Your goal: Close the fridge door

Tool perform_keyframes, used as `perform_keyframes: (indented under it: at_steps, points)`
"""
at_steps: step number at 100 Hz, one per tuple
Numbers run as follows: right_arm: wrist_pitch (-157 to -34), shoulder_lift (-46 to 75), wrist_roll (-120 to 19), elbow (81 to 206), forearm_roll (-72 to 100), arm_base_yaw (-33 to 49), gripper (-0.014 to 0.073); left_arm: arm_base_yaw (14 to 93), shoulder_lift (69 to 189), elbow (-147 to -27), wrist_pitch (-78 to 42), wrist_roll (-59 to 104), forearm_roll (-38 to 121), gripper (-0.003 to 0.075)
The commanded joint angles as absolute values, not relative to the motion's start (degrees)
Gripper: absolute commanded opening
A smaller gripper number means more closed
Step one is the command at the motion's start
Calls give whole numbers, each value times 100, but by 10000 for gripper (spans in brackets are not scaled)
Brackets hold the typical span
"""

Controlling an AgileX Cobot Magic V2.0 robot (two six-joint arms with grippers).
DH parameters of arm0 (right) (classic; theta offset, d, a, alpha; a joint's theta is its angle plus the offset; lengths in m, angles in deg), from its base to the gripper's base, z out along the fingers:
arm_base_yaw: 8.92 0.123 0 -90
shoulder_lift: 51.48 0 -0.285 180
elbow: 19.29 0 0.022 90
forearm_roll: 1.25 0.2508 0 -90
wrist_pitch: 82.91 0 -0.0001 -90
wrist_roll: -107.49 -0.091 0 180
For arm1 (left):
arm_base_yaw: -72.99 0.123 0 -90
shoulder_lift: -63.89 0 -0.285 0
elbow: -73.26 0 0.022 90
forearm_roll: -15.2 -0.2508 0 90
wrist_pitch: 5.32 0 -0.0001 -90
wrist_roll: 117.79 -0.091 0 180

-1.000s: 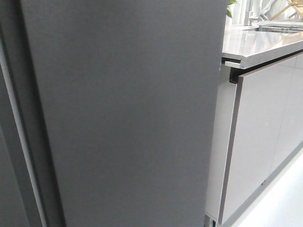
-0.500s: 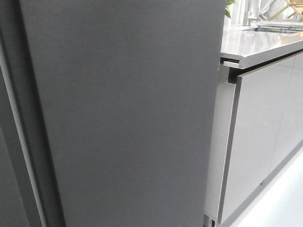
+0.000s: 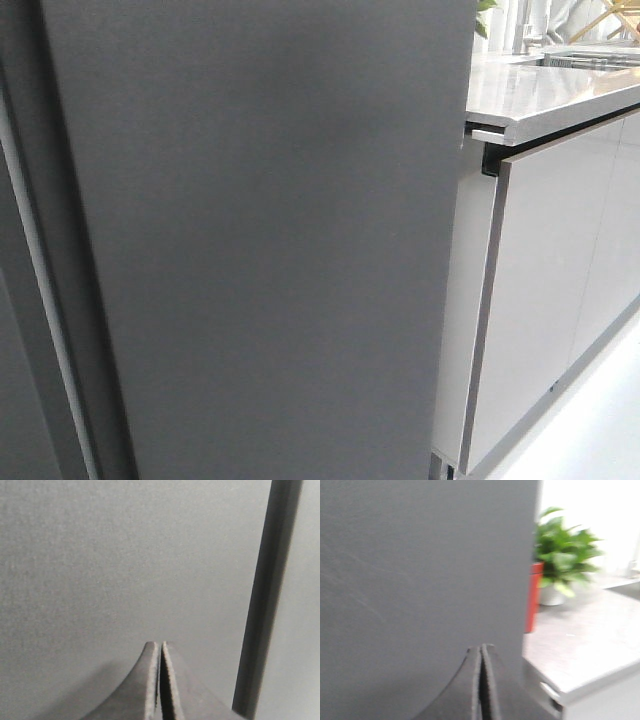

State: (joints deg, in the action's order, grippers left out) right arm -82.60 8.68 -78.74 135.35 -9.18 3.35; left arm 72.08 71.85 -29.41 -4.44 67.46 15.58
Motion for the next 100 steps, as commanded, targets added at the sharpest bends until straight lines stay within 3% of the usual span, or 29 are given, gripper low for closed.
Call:
perform_keyframes:
  at_steps: [1,19,49,100]
  points:
    - [-7788,202,-7870,13305,-942,139,-76,7162,7294,-2781,-4,6766,1568,-21]
    - [-7829,-686,-7870,12840,-942,-193,-76,7162,7294,-2781,-4,6766,1568,-20]
    - [-8863,-1126,-7870,12768,-942,-812,-76,7162,7294,-2781,-4,6766,1568,-21]
    - [-7875,-2566,-7870,10291,-942,-1022,-76,7162,7294,-2781,-4,6766,1568,-21]
